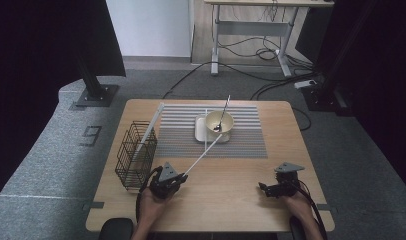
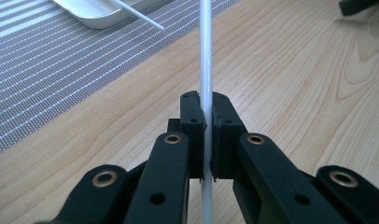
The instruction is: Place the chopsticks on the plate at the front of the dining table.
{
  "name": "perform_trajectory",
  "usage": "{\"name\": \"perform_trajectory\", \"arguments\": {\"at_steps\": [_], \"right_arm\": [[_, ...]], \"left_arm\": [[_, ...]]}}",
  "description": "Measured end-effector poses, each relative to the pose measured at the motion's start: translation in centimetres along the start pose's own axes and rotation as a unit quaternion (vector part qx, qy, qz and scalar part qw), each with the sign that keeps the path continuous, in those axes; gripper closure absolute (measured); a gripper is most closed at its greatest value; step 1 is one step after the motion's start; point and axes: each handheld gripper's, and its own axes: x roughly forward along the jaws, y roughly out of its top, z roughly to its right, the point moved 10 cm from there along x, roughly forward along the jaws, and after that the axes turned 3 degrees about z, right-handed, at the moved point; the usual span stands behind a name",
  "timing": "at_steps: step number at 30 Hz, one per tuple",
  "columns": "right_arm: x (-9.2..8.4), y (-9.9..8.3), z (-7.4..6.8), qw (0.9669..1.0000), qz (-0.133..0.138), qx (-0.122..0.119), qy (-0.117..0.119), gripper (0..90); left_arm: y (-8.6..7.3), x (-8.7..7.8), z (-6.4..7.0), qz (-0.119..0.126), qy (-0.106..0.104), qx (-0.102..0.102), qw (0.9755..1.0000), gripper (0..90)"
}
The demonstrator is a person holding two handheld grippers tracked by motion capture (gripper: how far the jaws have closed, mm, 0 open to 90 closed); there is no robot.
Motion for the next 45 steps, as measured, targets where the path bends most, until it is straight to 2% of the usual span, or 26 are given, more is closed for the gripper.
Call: {"name": "perform_trajectory", "arguments": {"at_steps": [3,9,17,32,38,45], "right_arm": [[0.1,0.0,-0.3,0.9998,-0.005,0.008,0.015,0.0],[0.1,0.0,-0.3,0.9998,-0.005,0.009,0.014,0.0],[0.1,-0.1,-0.4,0.9998,-0.006,0.009,0.015,0.0],[0.1,-0.1,-0.4,0.9998,-0.006,0.009,0.015,0.0],[0.1,-0.1,-0.4,0.9998,-0.006,0.009,0.015,0.0],[0.1,-0.1,-0.4,0.9998,-0.006,0.009,0.015,0.0]], "left_arm": [[0.1,0.1,0.0,-0.001,-0.002,-0.007,1.0000,85.4],[0.4,0.6,-0.2,-0.003,-0.002,-0.004,1.0000,85.4],[1.4,0.9,-0.7,-0.001,-0.001,-0.013,0.9999,85.4],[3.9,1.2,-3.1,-0.009,0.020,-0.022,0.9995,85.4],[4.6,1.9,-3.9,-0.014,0.020,-0.032,0.9992,85.4],[5.3,3.3,-4.8,-0.028,0.026,-0.034,0.9987,85.3]]}}
